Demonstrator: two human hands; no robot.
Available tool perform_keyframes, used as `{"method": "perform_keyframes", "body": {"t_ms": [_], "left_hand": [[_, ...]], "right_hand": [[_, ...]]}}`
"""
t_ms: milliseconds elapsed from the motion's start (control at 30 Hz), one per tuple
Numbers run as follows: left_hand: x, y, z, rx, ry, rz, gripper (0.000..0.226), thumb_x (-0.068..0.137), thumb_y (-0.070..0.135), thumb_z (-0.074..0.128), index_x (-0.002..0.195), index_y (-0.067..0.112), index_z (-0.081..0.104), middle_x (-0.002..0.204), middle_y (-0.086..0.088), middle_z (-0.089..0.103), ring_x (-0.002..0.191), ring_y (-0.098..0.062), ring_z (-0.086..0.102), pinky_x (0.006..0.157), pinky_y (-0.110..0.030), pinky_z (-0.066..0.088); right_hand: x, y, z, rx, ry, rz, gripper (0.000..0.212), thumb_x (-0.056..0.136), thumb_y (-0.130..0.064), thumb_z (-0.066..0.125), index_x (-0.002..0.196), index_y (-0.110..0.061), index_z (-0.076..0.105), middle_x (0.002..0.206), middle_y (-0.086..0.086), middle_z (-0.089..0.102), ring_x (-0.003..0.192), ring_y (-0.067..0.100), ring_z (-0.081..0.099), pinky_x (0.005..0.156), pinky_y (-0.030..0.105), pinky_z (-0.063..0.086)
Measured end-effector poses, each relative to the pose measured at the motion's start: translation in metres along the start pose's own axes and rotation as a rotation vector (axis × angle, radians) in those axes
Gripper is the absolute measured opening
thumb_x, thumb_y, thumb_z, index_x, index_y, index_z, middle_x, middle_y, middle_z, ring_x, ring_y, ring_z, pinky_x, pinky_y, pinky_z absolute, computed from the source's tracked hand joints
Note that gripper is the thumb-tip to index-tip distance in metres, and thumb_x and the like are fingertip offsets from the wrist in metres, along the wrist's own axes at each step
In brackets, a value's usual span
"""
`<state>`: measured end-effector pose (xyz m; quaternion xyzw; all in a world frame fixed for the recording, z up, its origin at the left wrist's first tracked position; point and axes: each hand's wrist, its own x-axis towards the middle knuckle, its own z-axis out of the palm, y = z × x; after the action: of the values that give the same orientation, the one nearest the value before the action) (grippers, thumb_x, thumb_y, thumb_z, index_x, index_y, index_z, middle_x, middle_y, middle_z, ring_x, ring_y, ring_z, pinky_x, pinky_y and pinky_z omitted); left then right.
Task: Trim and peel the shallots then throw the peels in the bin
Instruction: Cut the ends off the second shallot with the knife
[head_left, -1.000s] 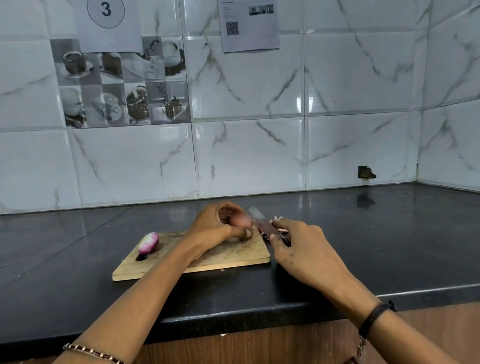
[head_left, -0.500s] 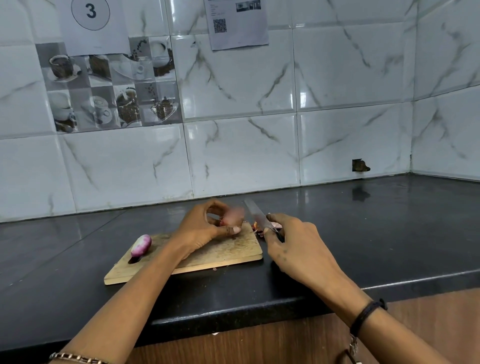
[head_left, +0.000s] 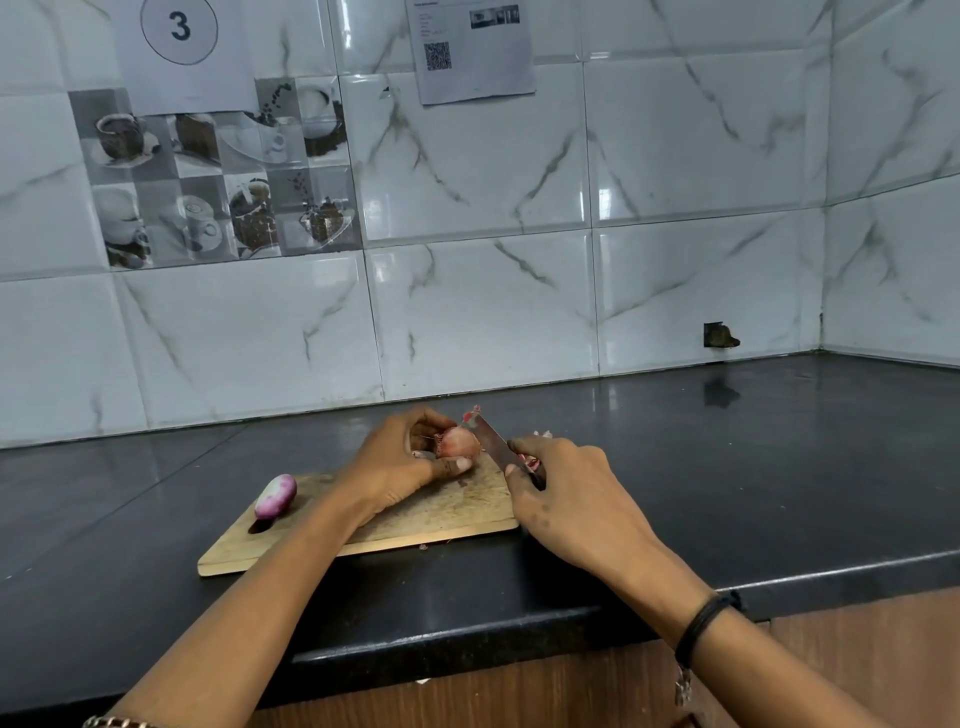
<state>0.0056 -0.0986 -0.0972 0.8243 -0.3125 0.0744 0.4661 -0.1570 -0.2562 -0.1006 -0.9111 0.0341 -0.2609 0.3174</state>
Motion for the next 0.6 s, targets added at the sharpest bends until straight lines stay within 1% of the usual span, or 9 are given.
{"method": "perform_keyframes", "body": {"t_ms": [67, 133, 200, 267, 333, 367, 467, 533, 600], "left_hand": [[0.0, 0.0, 0.001, 0.04, 0.005, 0.001, 0.057, 0.056, 0.046, 0.091, 0.106, 0.03, 0.068, 0.101, 0.006, 0.076, 0.1, -0.01, 0.07, 0.097, -0.036, 0.054], [0.001, 0.001, 0.002, 0.057, 0.002, -0.002, 0.05, 0.065, 0.038, 0.091, 0.109, 0.03, 0.068, 0.103, 0.006, 0.075, 0.1, -0.01, 0.07, 0.096, -0.035, 0.055], [0.001, 0.003, 0.003, 0.073, -0.002, -0.001, 0.046, 0.072, 0.03, 0.089, 0.112, 0.03, 0.067, 0.105, 0.008, 0.074, 0.1, -0.008, 0.069, 0.093, -0.028, 0.054], [0.0, 0.005, 0.004, 0.099, 0.004, 0.014, 0.043, 0.075, 0.027, 0.087, 0.112, 0.034, 0.066, 0.106, 0.01, 0.073, 0.099, -0.006, 0.068, 0.089, -0.022, 0.052], [0.0, 0.007, 0.005, 0.136, 0.026, 0.034, 0.042, 0.076, 0.028, 0.087, 0.112, 0.036, 0.068, 0.104, 0.011, 0.074, 0.097, -0.004, 0.068, 0.088, -0.022, 0.052], [-0.001, 0.008, 0.005, 0.143, 0.033, 0.04, 0.042, 0.076, 0.027, 0.086, 0.114, 0.034, 0.07, 0.103, 0.012, 0.074, 0.096, -0.002, 0.068, 0.088, -0.021, 0.053], [-0.001, 0.01, 0.007, 0.154, 0.038, 0.038, 0.043, 0.079, 0.026, 0.084, 0.12, 0.032, 0.071, 0.1, 0.015, 0.074, 0.091, 0.006, 0.067, 0.079, -0.012, 0.049], [-0.001, 0.012, 0.009, 0.197, 0.04, 0.044, 0.042, 0.082, 0.028, 0.082, 0.122, 0.031, 0.071, 0.098, 0.014, 0.074, 0.092, 0.002, 0.067, 0.081, -0.014, 0.048], [0.0, 0.012, 0.011, 0.25, 0.038, 0.057, 0.04, 0.084, 0.029, 0.08, 0.123, 0.029, 0.07, 0.102, 0.013, 0.074, 0.097, -0.004, 0.068, 0.088, -0.021, 0.05]], "right_hand": [[0.002, 0.0, 0.002, 0.002, 0.01, 0.002, 0.028, 0.099, -0.029, 0.048, 0.121, -0.024, 0.065, 0.097, 0.003, 0.065, 0.079, 0.03, 0.065, 0.077, 0.044, 0.058], [0.004, 0.0, 0.003, -0.011, 0.011, -0.001, 0.029, 0.1, -0.027, 0.047, 0.121, -0.022, 0.065, 0.102, 0.005, 0.065, 0.073, 0.029, 0.06, 0.075, 0.042, 0.058], [0.006, 0.0, 0.005, -0.031, 0.006, -0.001, 0.028, 0.1, -0.026, 0.046, 0.117, -0.02, 0.067, 0.104, 0.008, 0.065, 0.071, 0.03, 0.059, 0.073, 0.04, 0.058], [0.007, 0.0, 0.007, -0.05, -0.002, -0.003, 0.024, 0.1, -0.025, 0.045, 0.106, -0.02, 0.068, 0.099, 0.009, 0.065, 0.076, 0.033, 0.063, 0.075, 0.039, 0.058], [0.009, -0.001, 0.009, -0.061, -0.002, -0.011, 0.02, 0.1, -0.024, 0.044, 0.091, -0.02, 0.062, 0.097, 0.012, 0.064, 0.078, 0.033, 0.062, 0.077, 0.04, 0.057], [0.01, -0.001, 0.01, -0.061, -0.003, -0.012, 0.021, 0.1, -0.024, 0.044, 0.084, -0.022, 0.057, 0.097, 0.014, 0.063, 0.078, 0.032, 0.06, 0.077, 0.039, 0.057], [0.015, -0.002, 0.012, -0.06, -0.006, -0.003, 0.029, 0.1, -0.024, 0.043, 0.072, -0.026, 0.046, 0.097, 0.016, 0.062, 0.083, 0.034, 0.06, 0.076, 0.038, 0.056], [0.018, -0.002, 0.013, -0.065, -0.01, 0.001, 0.032, 0.1, -0.023, 0.043, 0.068, -0.026, 0.043, 0.095, 0.016, 0.062, 0.078, 0.031, 0.056, 0.072, 0.036, 0.053], [0.021, -0.002, 0.013, -0.083, -0.029, 0.011, 0.028, 0.1, -0.022, 0.043, 0.072, -0.023, 0.048, 0.092, 0.015, 0.062, 0.074, 0.029, 0.055, 0.067, 0.034, 0.051]]}}
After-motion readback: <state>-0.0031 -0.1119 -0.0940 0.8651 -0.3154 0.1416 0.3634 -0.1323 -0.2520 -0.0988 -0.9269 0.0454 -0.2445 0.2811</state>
